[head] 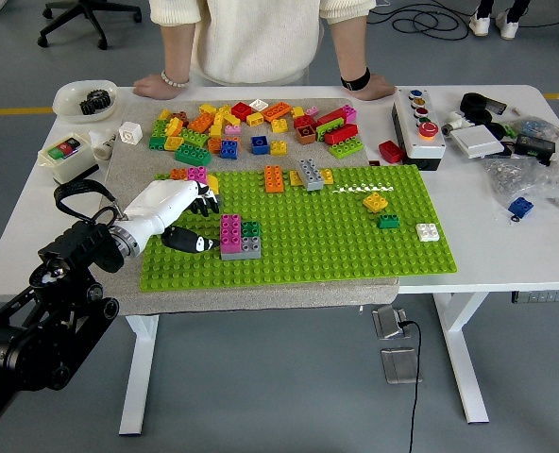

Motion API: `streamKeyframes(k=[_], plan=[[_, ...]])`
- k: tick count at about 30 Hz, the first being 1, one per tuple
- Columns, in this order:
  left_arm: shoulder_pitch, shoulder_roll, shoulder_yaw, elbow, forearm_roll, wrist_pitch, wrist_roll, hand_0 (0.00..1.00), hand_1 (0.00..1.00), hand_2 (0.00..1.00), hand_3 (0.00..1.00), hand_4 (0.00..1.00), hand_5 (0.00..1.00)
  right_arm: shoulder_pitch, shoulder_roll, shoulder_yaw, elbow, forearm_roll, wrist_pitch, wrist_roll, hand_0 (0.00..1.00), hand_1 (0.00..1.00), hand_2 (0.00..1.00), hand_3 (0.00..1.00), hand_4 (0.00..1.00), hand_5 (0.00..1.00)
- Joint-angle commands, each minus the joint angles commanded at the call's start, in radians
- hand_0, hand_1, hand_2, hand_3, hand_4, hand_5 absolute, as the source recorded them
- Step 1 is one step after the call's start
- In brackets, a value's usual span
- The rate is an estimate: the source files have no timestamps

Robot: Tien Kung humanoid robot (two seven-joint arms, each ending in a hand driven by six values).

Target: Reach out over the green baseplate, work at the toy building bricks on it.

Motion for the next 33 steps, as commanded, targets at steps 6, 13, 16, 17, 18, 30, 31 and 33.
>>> streamKeyframes(k=[6,13,16,17,18,30,31,33], plan=[[-0.002,-0.001,-0.001,0.002,0.0,-0.002,0.002,0.737,0.542,0.528,0.544,0.918,0.221,0.001,0.0,-0.001,0.0,0.0,0.0,0.0,0.75,0.637,0.679,0.643,0.867,0.564],[0.002,0.008,-0.012,0.002,0.0,-0.004,0.008,0.738,0.54,0.526,0.541,0.892,0.211,-0.001,0.0,-0.002,0.0,0.0,0.0,-0.001,0.75,0.638,0.679,0.641,0.867,0.564],[0.005,0.012,-0.02,-0.002,0.0,-0.005,0.01,0.738,0.54,0.526,0.541,0.892,0.211,-0.002,0.0,-0.002,0.0,0.0,0.0,-0.001,0.75,0.638,0.679,0.641,0.867,0.564],[0.007,0.014,-0.025,-0.006,0.0,-0.006,0.011,0.738,0.54,0.526,0.541,0.892,0.211,-0.003,0.0,-0.002,0.0,0.0,0.0,-0.001,0.75,0.638,0.679,0.641,0.867,0.564],[0.008,0.015,-0.03,-0.009,0.0,-0.008,0.011,0.738,0.54,0.526,0.541,0.892,0.211,-0.003,0.001,-0.002,0.0,0.0,0.0,-0.001,0.75,0.638,0.679,0.641,0.867,0.564],[0.073,0.047,-0.074,-0.144,0.0,-0.052,0.016,0.747,0.555,0.528,0.533,0.842,0.204,-0.004,0.003,-0.002,0.0,0.0,0.0,-0.001,0.75,0.637,0.679,0.642,0.867,0.564],[0.083,0.049,-0.074,-0.161,0.0,-0.055,0.017,0.809,0.643,0.573,0.539,0.915,0.269,-0.004,0.003,-0.002,0.0,0.0,-0.001,-0.001,0.75,0.636,0.679,0.644,0.867,0.563],[0.099,0.051,-0.075,-0.186,0.0,-0.062,0.02,0.809,0.643,0.573,0.539,0.915,0.269,-0.004,0.002,-0.002,0.0,0.0,0.0,-0.001,0.75,0.636,0.679,0.644,0.867,0.563]])
